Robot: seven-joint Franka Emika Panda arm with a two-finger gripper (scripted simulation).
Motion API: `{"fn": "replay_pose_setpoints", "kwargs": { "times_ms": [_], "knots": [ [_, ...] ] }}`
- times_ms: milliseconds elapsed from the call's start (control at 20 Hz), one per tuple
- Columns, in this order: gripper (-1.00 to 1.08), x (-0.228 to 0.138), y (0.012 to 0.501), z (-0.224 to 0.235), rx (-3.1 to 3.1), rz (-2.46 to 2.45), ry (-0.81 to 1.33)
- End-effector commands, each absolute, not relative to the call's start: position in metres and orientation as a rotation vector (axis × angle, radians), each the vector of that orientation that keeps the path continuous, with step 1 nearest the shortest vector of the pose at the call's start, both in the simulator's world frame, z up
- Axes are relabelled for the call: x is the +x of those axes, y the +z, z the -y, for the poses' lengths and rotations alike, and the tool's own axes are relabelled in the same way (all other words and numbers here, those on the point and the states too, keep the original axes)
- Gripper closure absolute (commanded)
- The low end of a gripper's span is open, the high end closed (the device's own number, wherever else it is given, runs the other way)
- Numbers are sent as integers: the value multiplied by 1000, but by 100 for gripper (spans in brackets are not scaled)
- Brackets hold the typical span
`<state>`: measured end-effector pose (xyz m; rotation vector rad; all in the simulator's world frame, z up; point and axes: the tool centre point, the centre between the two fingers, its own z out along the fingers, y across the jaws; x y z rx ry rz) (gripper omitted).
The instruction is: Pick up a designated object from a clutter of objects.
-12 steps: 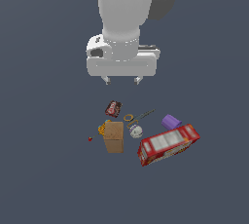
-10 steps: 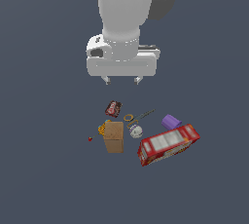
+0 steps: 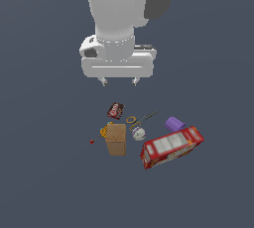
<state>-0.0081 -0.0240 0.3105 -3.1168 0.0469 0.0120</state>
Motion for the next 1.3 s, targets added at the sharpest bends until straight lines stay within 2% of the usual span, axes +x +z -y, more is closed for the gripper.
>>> {"fn": "replay_pose_setpoints", "kwargs": {
  "times_ms": [0, 650, 1250],
  "knots": [
    [-92, -8, 311, 26, -3113, -58, 10],
    [-92, -1, 306, 26, -3118, 84, 9],
    [-92, 19, 290, 29, -3091, 483, 6]
  ]
}}
